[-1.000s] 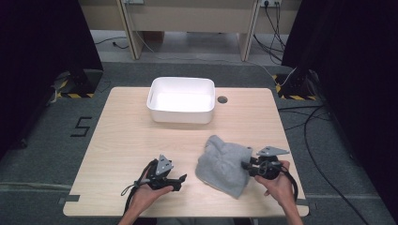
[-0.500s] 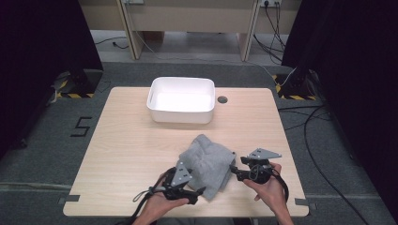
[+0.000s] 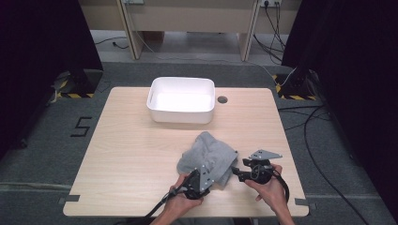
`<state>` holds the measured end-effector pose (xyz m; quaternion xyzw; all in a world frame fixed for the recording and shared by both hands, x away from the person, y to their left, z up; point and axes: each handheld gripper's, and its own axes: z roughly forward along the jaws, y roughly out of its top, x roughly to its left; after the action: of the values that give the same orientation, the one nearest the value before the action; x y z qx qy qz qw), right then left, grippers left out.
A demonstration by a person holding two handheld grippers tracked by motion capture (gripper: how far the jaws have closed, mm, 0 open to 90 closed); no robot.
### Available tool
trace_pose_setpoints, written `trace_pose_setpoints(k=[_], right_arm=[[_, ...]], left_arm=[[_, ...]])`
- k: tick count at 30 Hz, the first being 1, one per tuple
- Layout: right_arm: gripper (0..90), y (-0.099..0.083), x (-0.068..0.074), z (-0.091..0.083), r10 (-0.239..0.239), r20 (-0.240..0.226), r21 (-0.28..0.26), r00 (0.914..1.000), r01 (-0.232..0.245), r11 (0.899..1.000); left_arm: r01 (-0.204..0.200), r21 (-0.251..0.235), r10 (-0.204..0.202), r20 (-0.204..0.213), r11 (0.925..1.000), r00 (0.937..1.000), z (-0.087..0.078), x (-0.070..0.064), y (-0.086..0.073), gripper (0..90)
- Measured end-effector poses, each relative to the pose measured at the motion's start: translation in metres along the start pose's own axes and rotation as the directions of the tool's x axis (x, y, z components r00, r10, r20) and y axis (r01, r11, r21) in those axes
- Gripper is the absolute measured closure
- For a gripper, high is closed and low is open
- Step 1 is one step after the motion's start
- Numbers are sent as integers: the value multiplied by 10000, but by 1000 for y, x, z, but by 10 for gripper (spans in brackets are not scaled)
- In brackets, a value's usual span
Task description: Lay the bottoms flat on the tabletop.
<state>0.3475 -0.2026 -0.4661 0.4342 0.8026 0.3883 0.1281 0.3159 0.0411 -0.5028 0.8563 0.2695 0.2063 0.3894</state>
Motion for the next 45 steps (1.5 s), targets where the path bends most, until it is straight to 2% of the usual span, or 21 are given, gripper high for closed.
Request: trace_pose_setpoints(k=[1,2,6,10,12,13,15,18,19,21,22,24,25,27,30,35,36,38,41,42,45], right_arm=[[395,0,1,1,-27,-37,17,10000,27,10000],[393,0,2,2,-103,-44,60,9999,103,9999],[383,0,11,7,-247,-304,126,9992,251,9996],[378,1,15,7,-248,-638,-22,9977,248,9997],[376,3,18,5,-336,-632,-47,9974,334,9994],[376,3,18,5,-336,-632,-47,9974,334,9994],[378,2,17,7,-410,-536,28,9977,412,9991],[360,-2,15,12,-268,-525,267,9983,282,9992],[359,-4,15,14,-210,-493,386,9986,229,9990],[353,-5,14,16,-319,-375,459,9988,336,9984],[353,-5,14,17,-360,-341,485,9988,377,9981],[353,-5,12,17,-370,-298,502,9989,385,9980],[353,-5,12,17,-298,-280,527,9992,313,9981],[353,-5,11,16,-296,-213,506,9993,306,9982],[357,1,19,9,-393,-219,113,9990,396,9992],[361,7,38,11,-610,-637,-224,9961,597,9980],[362,7,47,19,-909,-706,-26,9934,909,9959],[360,5,49,23,-981,-572,168,9935,992,9949],[361,0,49,36,-1053,-264,674,9941,1069,9920],[369,-5,47,42,-1235,-27,1126,9923,1230,9860],[373,-8,44,44,-946,-77,1147,9955,949,9889]], left_arm=[[0,0,0,0,10000,10000,0,0,0,727],[391,-229,-383,377,9990,9986,-8,8,3,743],[1051,-482,-1005,895,9933,9909,-21,20,7,749],[1250,-426,-1188,1256,9912,9849,-28,26,6,747],[1472,-238,-1393,2062,9888,9685,-33,31,6,741],[1472,-238,-1393,2062,9888,9685,-33,31,6,733],[1525,-109,-1450,2496,9882,9574,-37,34,6,729],[1767,-200,-1651,2660,9841,9497,-43,38,6,730],[1948,-299,-1796,2715,9804,9455,-45,41,7,732],[2469,-519,-2204,3026,9676,9273,-49,46,9,730],[2564,-614,-2267,3032,9646,9256,-52,48,11,730],[2118,-782,-1876,2422,9742,9519,-56,52,15,761],[2027,-861,-1802,2169,9754,9594,-58,55,17,774],[2321,-1087,-2049,2160,9666,9546,-63,63,22,785],[2153,-1119,-1913,1926,9701,9624,-65,68,27,793],[2330,-1246,-2094,1779,9645,9615,-59,72,33,795],[2409,-1399,-2166,1690,9604,9615,-61,75,35,796],[2455,-1493,-2213,1614,9578,9617,-63,78,36,796],[2767,-1739,-2544,1400,9451,9569,-70,91,34,796],[2839,-1795,-2633,1301,9419,9559,-74,97,32,796],[3152,-1983,-3052,796,9281,9489,-85,116,21,796]])
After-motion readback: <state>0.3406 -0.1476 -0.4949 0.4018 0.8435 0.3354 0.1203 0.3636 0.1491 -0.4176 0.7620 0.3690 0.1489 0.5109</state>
